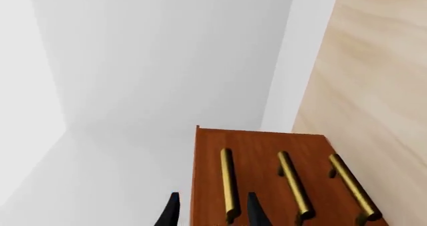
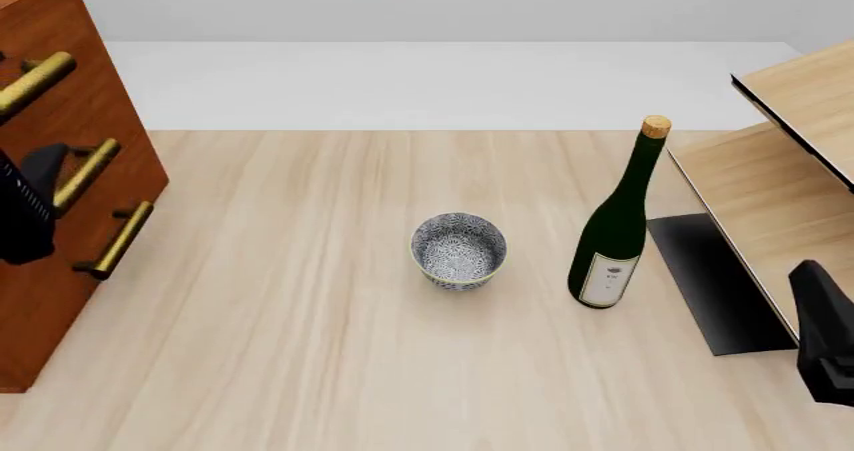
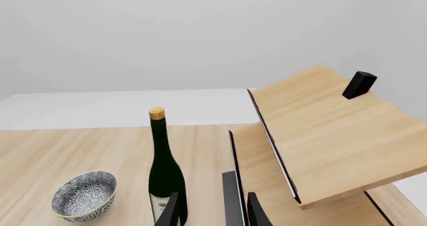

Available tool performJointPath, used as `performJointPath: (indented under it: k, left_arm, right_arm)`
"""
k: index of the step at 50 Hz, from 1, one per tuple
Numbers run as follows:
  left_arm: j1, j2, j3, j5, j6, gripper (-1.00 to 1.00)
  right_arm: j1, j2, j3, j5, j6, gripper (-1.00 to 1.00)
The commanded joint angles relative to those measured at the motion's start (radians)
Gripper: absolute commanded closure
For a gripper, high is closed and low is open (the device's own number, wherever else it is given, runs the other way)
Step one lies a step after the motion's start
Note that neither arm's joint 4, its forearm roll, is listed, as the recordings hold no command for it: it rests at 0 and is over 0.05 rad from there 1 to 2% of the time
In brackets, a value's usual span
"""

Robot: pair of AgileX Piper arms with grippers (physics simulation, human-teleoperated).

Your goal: Close the bottom drawer of the cabinet and open the top drawer.

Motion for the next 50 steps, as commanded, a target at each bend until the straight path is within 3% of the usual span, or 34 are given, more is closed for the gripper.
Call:
performJointPath:
  k: [1, 24, 50]
  left_arm:
    - [0.044, 0.041, -0.004, -0.033, 0.04, -1.0]
    - [0.101, 0.231, -0.022, -0.154, 0.055, -1.0]
    - [0.158, 0.332, -0.067, -0.179, 0.042, -1.0]
  right_arm:
    - [0.0, 0.003, 0.0, -0.004, 0.0, -1.0]
    - [-0.004, -0.016, 0.0, 0.016, -0.005, -1.0]
    - [-0.006, -0.006, 0.002, 0.005, -0.011, -1.0]
